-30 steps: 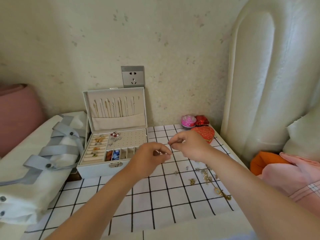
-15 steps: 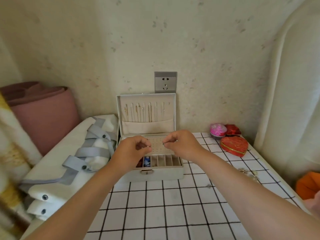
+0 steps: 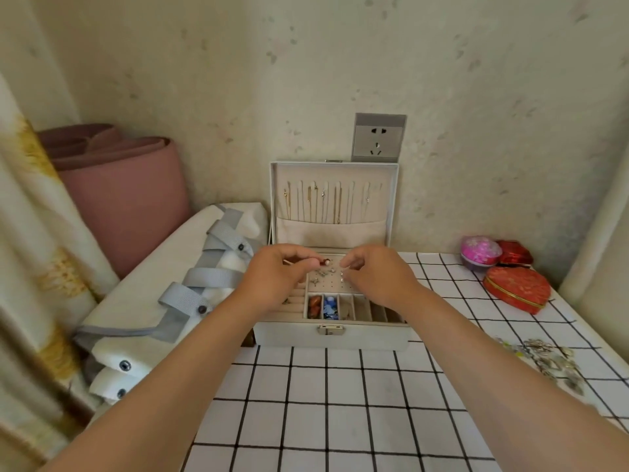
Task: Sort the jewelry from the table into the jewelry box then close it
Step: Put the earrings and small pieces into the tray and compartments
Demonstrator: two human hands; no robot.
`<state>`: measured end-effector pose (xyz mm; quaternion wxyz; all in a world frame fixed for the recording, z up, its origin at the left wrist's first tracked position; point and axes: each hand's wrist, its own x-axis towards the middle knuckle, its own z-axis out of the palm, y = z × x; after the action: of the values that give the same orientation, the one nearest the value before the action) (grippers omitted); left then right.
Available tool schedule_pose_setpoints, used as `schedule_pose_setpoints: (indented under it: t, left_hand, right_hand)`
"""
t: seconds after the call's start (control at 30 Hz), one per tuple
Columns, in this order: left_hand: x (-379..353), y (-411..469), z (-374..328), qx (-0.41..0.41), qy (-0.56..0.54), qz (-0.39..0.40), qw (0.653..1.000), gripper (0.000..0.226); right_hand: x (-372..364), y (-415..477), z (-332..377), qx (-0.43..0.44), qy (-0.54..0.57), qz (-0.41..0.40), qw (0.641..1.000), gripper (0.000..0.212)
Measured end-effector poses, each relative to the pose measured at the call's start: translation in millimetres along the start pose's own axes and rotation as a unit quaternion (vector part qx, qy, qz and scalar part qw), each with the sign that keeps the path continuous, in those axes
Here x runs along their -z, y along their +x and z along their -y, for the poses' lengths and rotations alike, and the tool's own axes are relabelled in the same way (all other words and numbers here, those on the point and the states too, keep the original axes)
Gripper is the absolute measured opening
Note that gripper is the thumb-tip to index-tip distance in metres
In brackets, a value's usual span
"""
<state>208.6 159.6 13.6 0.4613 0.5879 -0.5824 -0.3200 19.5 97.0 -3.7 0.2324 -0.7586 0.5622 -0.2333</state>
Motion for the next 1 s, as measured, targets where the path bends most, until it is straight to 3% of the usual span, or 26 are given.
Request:
schedule_pose_setpoints:
  t: [0.13,0.27,0.57,1.0]
  left_hand:
    - [0.7,-0.5,-4.1,0.03,-0.055,-0.017,0.998,0.005]
    - [-0.6,-2.6,-9.5,0.055,-0.108,-0.028,0.992,0.004]
    - [1.2,-6.4,-15.6,0.103,-0.185,-0.03,0.977,0.014]
    - [0.1,-6.5,-17.0,0.099,-0.155,-0.008,0.983,0.011]
  right_hand:
    - [7.8,-0.3,14.0,0.047,0.055,-0.016,0.997,0.015]
    - [19.5,-10.0,41.0,0.085,0.191,0.066,0.976,0.011]
    - [15.2,-14.6,48.6,0.035,0.281,0.027,0.959,0.008]
    - [28.7,-13.8,48.8,0.085,0.189,0.067,0.976,0.01]
